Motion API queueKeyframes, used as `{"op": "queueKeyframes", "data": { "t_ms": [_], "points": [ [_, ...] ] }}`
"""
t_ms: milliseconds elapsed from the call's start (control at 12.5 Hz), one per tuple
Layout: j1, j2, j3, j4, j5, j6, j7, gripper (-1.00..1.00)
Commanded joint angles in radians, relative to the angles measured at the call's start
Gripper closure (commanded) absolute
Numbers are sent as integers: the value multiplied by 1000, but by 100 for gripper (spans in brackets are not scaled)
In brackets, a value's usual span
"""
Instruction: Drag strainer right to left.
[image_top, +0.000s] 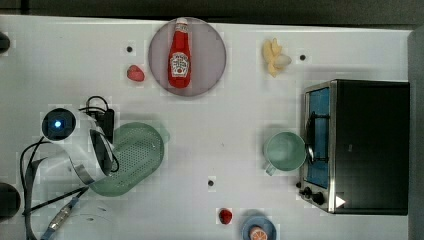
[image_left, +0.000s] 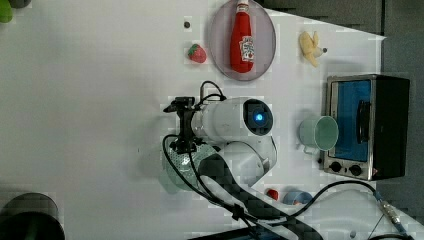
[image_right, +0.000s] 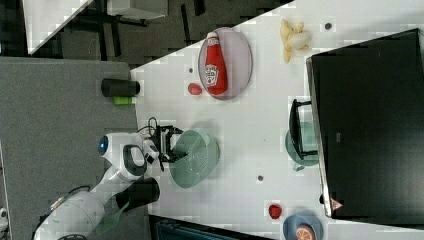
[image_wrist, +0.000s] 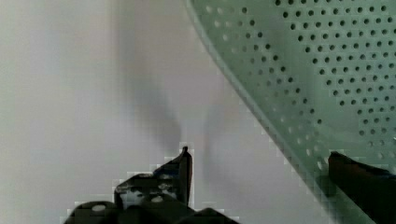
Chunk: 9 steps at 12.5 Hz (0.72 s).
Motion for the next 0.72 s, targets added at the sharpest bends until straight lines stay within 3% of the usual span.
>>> {"op": "queueKeyframes", "data": {
  "t_ms": [80,720],
  "points": [
    [44,16,15,34,22,-2,44,-100],
    [94,62,16,112,44,10,126,-100]
  ]
}}
